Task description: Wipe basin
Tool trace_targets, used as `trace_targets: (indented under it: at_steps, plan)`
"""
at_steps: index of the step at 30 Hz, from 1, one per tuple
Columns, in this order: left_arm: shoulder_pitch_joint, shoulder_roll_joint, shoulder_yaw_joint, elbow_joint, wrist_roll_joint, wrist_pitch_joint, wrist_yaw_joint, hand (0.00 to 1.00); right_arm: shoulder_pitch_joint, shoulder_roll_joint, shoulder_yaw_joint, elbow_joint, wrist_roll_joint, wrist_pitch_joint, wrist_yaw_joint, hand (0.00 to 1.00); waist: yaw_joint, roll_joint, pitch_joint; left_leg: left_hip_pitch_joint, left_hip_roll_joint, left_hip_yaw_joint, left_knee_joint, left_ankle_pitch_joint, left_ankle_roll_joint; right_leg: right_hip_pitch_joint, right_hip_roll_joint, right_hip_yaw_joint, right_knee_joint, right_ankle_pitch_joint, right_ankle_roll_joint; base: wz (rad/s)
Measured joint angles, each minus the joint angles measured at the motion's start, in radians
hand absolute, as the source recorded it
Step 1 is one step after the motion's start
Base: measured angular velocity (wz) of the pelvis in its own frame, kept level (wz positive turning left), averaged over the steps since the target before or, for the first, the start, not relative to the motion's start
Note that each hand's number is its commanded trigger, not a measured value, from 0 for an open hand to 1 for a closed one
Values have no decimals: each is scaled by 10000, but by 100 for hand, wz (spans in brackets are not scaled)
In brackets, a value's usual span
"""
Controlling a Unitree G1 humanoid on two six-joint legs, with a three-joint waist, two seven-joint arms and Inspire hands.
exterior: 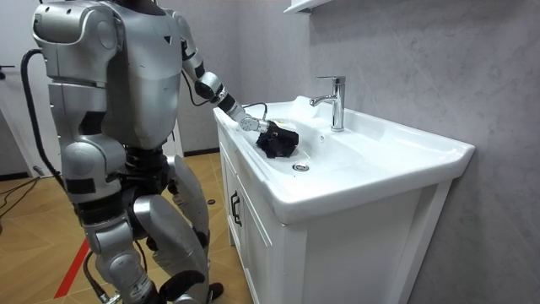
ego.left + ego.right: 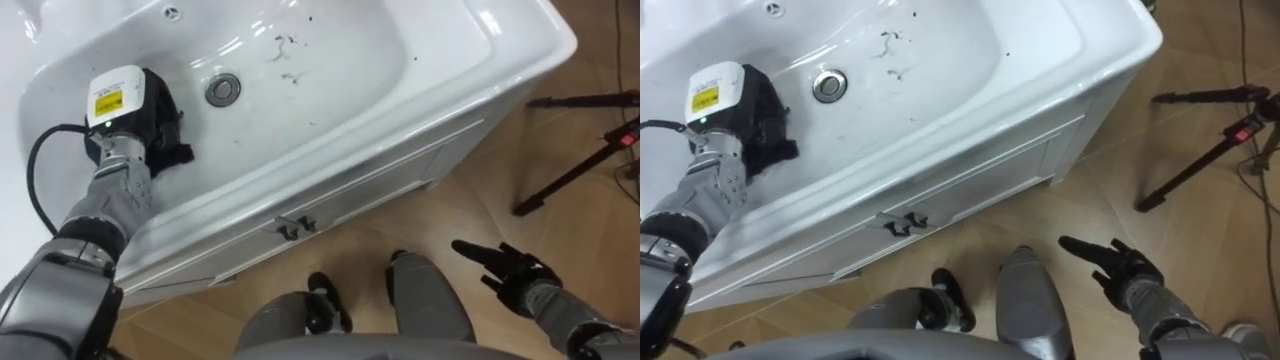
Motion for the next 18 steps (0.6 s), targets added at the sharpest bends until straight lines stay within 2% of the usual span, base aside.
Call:
trace_targets:
  at_steps: [11,14,18]
  plan:
    - [238,-105,9,46,26,1,289,100,60,-5,-1,164,-6,32,-237,0,48,38,-26,173,4,-11,-41,2,-14,142,7,-38,-43,8,-49,0]
    - [460,-105,36,14,6,-123,323,100,214,-73,-105,202,-107,33,-107,0,214,137,-100,204,51,-19,-93,-6,-44,194,51,-77,-165,44,-88,-6]
    - [788,-109,53,-19,-213,-256,279,100,456,-85,-105,201,-188,33,-11,0,236,147,-138,423,30,-7,-239,26,-94,348,57,-73,-196,9,-118,0]
